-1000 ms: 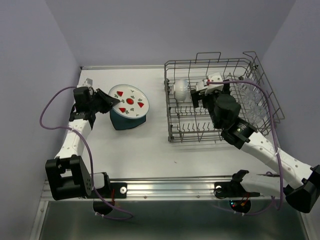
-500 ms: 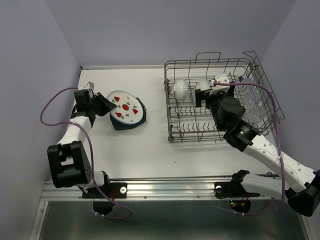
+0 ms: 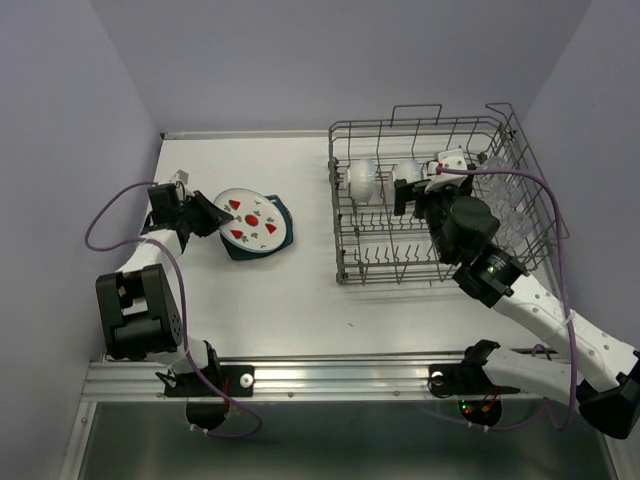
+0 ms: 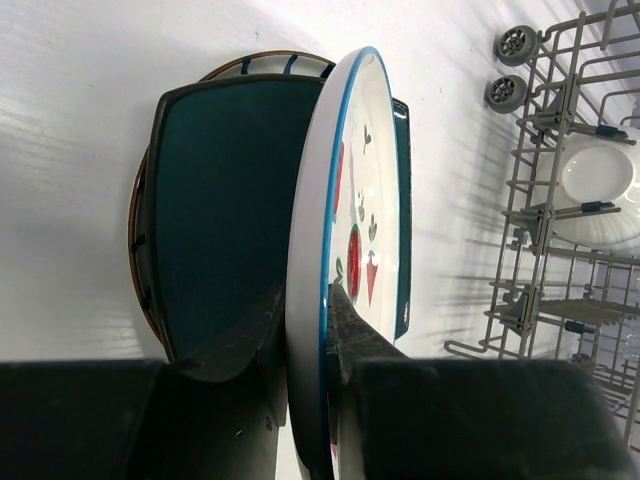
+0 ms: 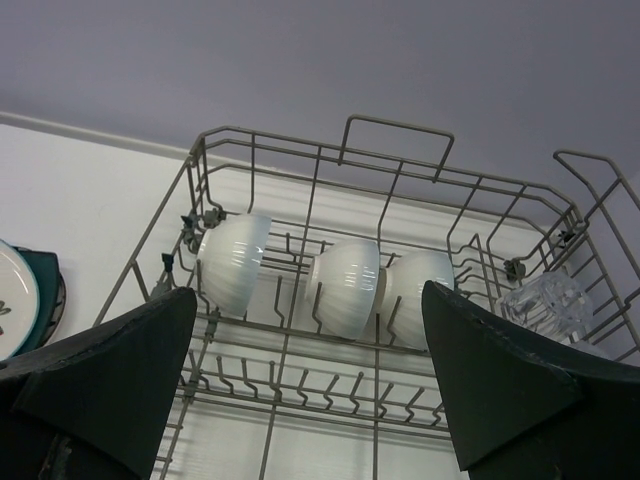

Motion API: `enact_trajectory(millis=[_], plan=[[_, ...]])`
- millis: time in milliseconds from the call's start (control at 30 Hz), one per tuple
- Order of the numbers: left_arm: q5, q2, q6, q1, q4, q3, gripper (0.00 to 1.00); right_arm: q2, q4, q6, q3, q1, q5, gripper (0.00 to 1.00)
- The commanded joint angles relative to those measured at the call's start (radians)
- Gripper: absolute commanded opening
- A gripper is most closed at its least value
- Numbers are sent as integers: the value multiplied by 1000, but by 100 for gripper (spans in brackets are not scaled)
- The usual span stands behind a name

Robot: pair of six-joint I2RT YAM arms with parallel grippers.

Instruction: Unload the mixed dishes from the dish rack

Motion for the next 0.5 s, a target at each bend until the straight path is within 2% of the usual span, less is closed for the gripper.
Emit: enact_trajectory(millis=[0, 100, 200, 433, 467], plan=[[15, 18, 19, 15, 22, 38, 19, -49, 45, 34, -5, -4, -40, 100], [12, 33, 18, 16, 17, 36, 34, -66, 43, 42, -7, -4, -54, 100], [-8, 38, 24, 22, 9, 38, 39, -72, 42, 40, -7, -4, -55, 100], [-84, 62, 59, 30, -43, 50, 43, -46, 25, 31, 4, -4, -60, 100], [-110, 65, 65, 30, -52, 61, 45, -43, 17, 30, 7, -4, -60, 100]])
